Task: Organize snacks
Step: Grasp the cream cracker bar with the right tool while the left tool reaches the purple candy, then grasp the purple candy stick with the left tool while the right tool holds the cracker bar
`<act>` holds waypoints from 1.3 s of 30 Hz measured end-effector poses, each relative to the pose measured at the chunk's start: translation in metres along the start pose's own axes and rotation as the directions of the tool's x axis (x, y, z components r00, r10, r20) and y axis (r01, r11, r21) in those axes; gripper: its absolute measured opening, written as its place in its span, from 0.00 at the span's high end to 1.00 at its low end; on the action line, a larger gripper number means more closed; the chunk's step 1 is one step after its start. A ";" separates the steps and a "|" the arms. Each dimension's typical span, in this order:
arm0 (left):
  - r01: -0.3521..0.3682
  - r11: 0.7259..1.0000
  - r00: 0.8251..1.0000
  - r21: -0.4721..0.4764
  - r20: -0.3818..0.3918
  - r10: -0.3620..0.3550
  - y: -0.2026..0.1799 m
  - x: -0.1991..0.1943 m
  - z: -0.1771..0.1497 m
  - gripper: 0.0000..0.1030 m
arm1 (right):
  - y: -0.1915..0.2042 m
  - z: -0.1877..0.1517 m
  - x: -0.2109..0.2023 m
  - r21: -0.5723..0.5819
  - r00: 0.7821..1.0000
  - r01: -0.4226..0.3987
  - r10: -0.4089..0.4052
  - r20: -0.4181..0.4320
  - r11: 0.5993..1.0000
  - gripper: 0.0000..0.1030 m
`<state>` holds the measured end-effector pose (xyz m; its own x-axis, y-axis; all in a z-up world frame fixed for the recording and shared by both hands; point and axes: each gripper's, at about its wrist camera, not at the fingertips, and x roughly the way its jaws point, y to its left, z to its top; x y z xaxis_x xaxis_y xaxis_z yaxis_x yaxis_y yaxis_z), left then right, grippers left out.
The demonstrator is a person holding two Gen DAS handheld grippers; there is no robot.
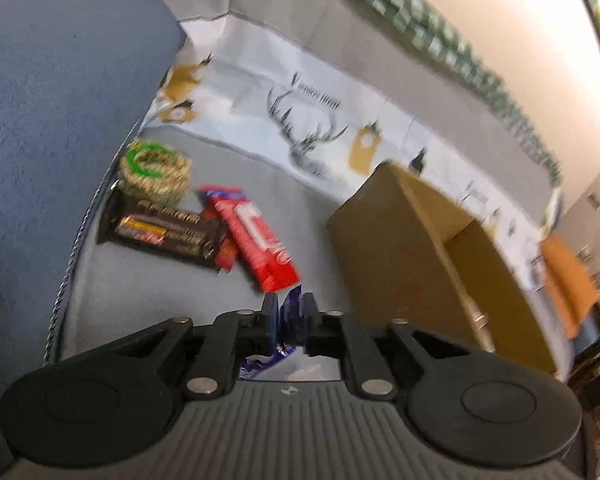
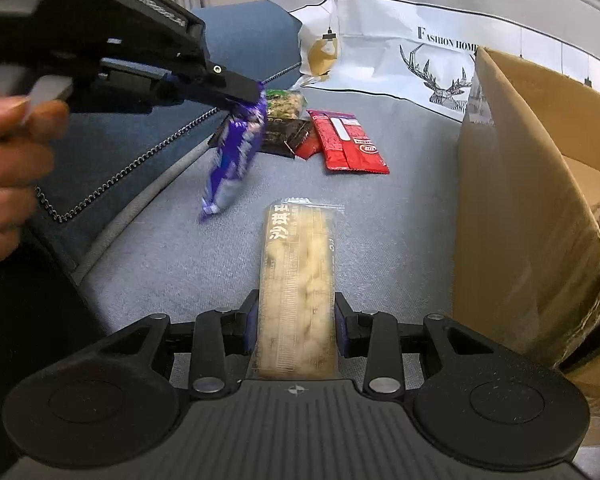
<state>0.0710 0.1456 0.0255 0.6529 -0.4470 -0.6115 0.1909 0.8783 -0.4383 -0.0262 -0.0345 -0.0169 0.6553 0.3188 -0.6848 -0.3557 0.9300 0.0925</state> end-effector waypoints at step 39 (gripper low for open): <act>-0.147 0.937 0.894 0.316 -0.363 0.262 -0.020 0.048 -0.023 0.86 | -0.010 -0.001 0.012 0.039 1.000 -0.011 0.012 -0.022 0.999 0.63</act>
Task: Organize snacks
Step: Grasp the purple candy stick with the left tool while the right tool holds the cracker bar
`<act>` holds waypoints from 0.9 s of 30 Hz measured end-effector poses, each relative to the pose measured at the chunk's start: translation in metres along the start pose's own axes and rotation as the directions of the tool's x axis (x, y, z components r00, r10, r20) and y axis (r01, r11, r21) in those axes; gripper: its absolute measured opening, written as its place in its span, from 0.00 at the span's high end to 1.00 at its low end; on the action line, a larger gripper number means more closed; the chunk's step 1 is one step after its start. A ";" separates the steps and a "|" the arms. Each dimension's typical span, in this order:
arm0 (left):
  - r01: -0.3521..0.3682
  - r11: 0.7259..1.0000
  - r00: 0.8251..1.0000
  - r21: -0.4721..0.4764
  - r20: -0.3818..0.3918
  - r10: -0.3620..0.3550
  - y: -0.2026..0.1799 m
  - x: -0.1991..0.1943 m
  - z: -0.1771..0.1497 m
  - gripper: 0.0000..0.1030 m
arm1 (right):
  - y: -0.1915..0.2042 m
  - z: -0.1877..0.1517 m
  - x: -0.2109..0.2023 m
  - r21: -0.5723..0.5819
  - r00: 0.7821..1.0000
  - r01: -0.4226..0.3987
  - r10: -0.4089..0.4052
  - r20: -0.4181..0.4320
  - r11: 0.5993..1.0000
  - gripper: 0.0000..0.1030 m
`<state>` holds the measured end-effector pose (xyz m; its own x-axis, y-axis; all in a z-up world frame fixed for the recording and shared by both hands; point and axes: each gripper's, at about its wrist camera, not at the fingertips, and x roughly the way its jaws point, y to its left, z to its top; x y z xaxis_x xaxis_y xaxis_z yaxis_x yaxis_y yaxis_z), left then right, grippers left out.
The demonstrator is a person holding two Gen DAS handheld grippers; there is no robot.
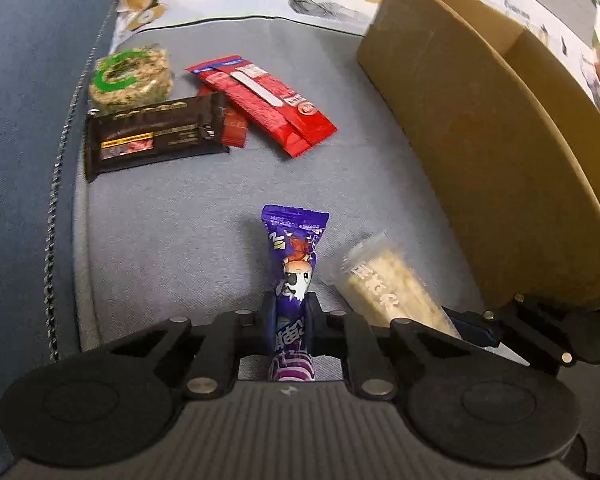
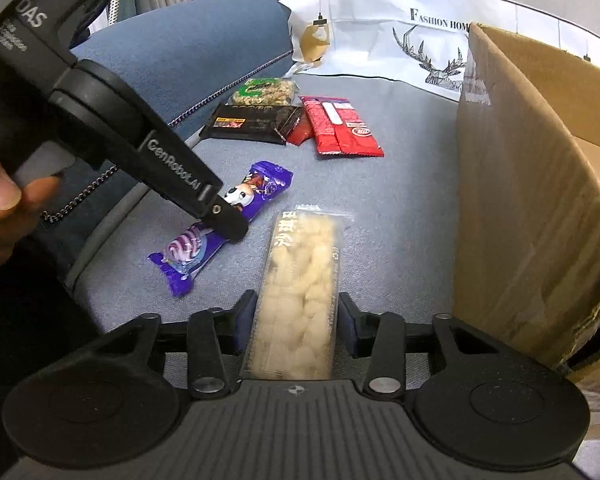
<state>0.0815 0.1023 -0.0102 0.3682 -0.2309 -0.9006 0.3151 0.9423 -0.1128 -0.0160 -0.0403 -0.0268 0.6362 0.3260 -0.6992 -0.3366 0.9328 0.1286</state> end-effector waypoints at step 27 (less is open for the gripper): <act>-0.048 0.995 0.998 -0.087 -0.049 0.043 0.005 -0.002 -0.007 0.83 | -0.002 0.002 -0.001 0.017 1.000 0.000 0.000 0.006 1.000 0.60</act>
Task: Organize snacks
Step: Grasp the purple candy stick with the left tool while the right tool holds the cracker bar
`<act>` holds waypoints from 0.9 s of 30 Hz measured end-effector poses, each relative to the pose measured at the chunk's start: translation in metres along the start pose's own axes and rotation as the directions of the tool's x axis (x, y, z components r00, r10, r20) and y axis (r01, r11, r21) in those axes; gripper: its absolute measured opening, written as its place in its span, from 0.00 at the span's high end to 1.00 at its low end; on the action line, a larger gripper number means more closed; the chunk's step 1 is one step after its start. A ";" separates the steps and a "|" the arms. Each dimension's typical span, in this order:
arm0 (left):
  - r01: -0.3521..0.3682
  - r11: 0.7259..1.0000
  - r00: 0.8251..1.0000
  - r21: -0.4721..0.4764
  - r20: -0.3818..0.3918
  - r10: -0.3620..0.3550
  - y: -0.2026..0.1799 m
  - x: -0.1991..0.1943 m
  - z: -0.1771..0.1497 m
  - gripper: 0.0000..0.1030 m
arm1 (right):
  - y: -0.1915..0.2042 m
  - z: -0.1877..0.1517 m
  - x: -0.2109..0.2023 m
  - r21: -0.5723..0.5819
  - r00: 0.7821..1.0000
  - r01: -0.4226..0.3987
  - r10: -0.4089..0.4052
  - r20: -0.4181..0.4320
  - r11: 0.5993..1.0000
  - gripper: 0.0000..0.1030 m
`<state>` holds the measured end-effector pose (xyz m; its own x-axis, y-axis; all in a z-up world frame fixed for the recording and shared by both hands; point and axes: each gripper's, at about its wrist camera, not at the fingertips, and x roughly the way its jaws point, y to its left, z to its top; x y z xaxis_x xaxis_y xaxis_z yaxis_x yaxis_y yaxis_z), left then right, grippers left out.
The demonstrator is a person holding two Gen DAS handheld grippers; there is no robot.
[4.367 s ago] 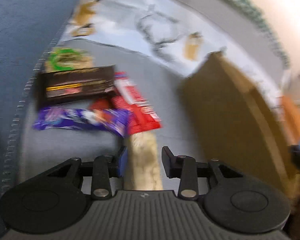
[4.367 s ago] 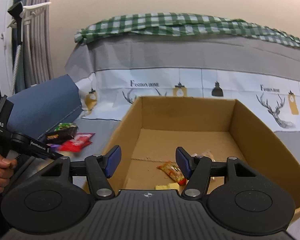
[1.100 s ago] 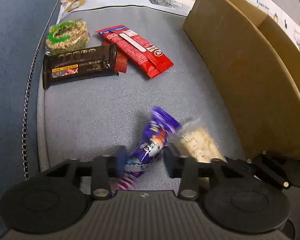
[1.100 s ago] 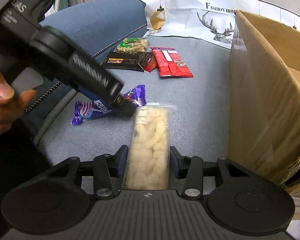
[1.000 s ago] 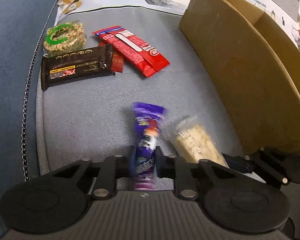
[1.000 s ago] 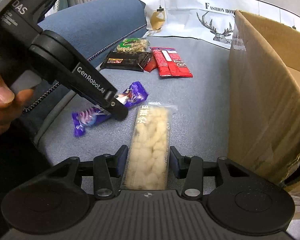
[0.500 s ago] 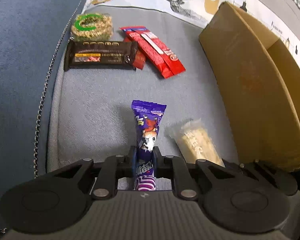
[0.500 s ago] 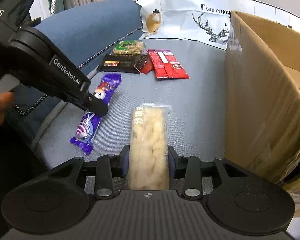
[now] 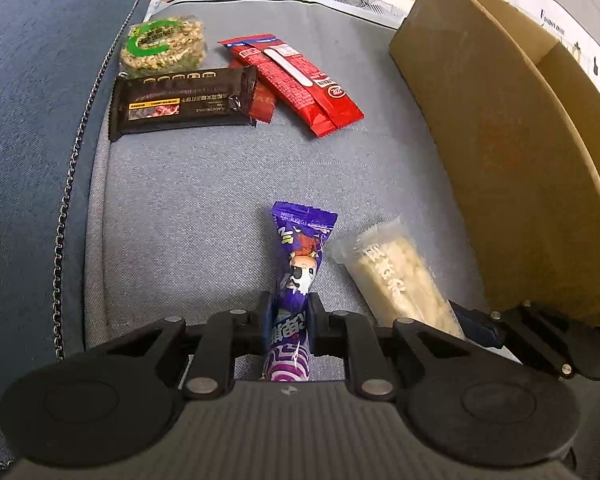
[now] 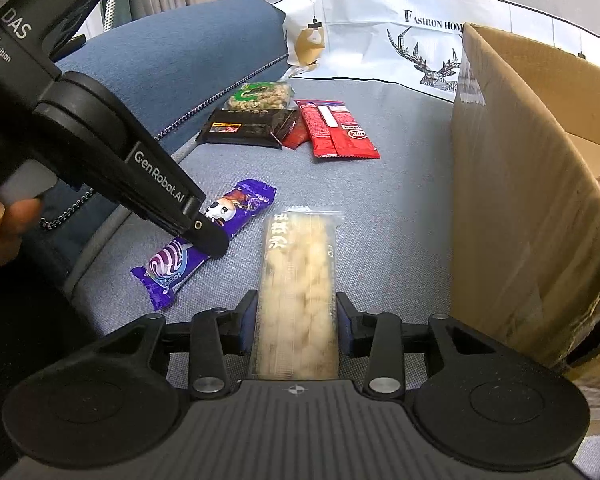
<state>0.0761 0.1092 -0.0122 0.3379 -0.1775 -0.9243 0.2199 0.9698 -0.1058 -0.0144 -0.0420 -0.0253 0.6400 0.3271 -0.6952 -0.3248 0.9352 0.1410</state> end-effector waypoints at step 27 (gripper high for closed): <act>-0.041 0.998 0.999 0.055 -0.004 0.041 -0.007 0.004 -0.002 0.82 | 0.002 -0.001 -0.004 -0.034 1.000 0.014 -0.014 0.018 0.999 0.63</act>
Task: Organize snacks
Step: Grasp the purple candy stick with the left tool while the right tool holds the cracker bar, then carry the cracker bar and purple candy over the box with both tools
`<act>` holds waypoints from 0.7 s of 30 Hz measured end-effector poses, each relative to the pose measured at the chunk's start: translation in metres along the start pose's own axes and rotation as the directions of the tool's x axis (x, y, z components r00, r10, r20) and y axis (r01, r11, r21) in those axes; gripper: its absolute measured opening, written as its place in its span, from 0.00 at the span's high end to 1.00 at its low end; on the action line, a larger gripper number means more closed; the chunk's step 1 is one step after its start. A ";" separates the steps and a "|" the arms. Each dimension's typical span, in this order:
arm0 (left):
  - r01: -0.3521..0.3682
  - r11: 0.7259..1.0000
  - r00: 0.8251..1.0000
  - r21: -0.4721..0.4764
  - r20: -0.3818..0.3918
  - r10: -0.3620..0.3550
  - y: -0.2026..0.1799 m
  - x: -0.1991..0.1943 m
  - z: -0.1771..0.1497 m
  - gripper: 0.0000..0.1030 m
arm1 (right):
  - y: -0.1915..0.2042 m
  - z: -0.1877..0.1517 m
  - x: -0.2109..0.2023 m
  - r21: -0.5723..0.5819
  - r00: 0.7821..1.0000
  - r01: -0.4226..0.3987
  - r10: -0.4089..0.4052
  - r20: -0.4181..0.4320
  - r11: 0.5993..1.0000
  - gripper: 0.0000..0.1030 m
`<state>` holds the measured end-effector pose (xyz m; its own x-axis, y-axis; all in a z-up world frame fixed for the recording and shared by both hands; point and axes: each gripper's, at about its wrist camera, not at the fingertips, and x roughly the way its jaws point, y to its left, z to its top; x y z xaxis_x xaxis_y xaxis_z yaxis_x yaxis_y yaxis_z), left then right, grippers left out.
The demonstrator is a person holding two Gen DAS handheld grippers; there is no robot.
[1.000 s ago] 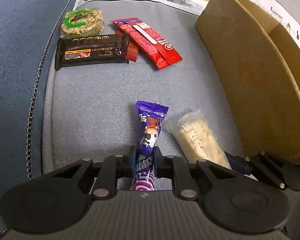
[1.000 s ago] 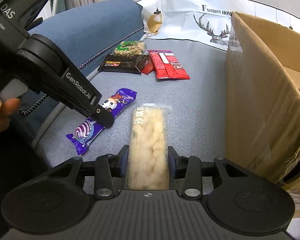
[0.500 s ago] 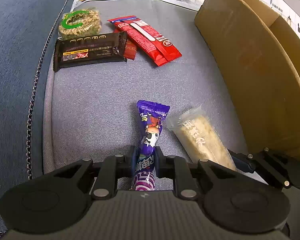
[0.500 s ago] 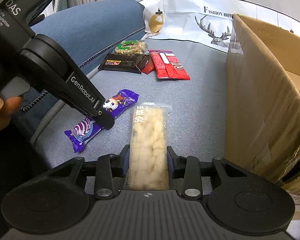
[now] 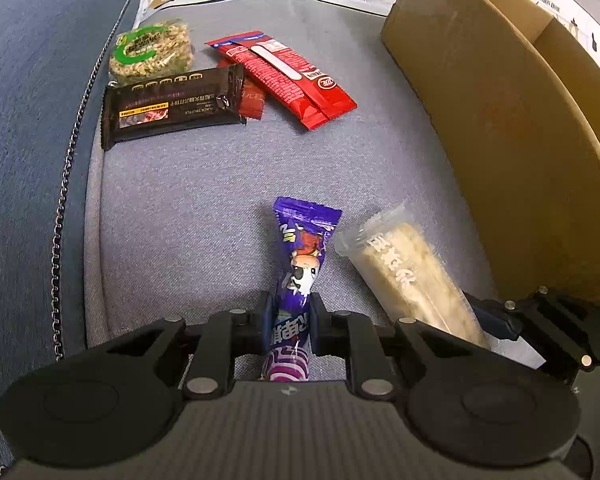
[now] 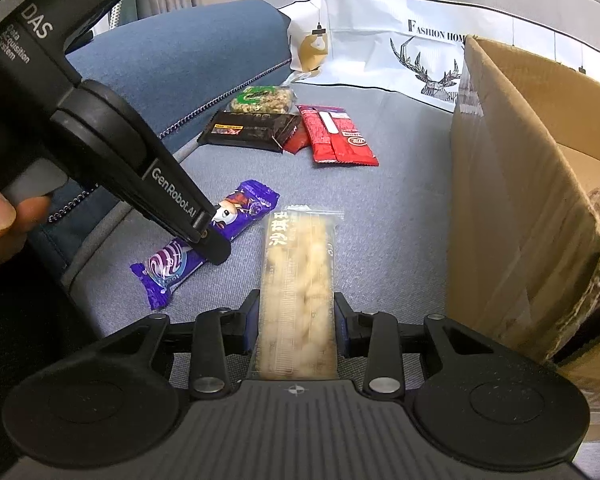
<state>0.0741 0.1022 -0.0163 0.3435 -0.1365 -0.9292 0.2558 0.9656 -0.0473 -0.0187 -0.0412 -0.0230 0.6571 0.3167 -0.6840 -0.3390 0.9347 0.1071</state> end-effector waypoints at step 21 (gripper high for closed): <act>0.116 0.990 0.973 -0.078 0.209 -0.097 0.013 -0.036 -0.011 0.86 | 0.003 0.021 -0.064 -0.022 0.988 -0.028 0.031 0.154 0.999 0.63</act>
<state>0.0553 0.1216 0.0126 0.4981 -0.2732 -0.8229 0.2227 0.9576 -0.1831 -0.0476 -0.0557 0.0358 0.7424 0.3666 -0.5608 -0.3716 0.9218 0.1106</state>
